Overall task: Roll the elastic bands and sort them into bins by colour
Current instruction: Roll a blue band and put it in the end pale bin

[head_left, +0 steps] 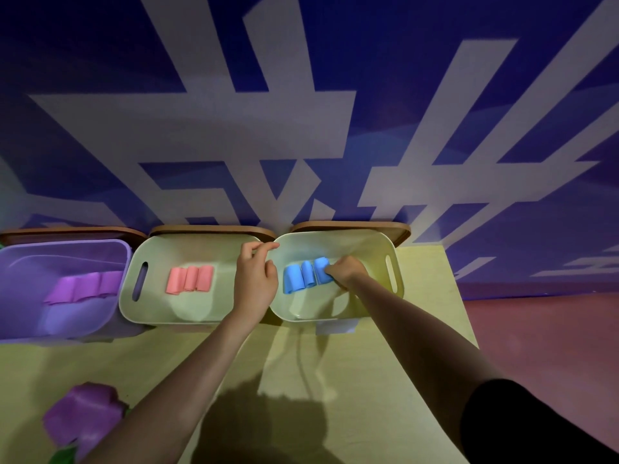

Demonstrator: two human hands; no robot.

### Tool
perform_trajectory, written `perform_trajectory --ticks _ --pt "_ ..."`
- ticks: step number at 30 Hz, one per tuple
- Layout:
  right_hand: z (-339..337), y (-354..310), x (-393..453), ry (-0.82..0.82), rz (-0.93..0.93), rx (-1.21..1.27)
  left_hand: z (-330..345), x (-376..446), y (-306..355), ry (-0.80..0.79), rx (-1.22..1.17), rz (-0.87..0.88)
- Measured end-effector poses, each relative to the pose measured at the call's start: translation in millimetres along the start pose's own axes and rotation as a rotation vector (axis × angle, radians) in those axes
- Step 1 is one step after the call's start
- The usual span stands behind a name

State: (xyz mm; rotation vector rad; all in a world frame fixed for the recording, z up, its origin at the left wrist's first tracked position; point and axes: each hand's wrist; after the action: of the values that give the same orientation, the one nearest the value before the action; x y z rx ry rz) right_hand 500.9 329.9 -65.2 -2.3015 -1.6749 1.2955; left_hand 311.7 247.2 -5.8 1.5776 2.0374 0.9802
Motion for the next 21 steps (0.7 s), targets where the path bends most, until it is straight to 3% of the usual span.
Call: perform_trajectory --ticks 21 --pt "2.4 -0.7 1.7 0.039 0.004 -0.034 -2.4 -1.5 8.1 -0.014 0.047 -0.030"
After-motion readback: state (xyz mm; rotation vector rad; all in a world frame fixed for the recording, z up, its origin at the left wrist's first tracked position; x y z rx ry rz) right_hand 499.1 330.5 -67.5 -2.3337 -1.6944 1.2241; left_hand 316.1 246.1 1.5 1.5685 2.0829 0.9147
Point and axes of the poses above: each hand's wrist, its own x-axis towards the middle knuckle, its own z-axis out of the palm, y = z × x, and after that the axes turned 3 degrees about y, right-handed
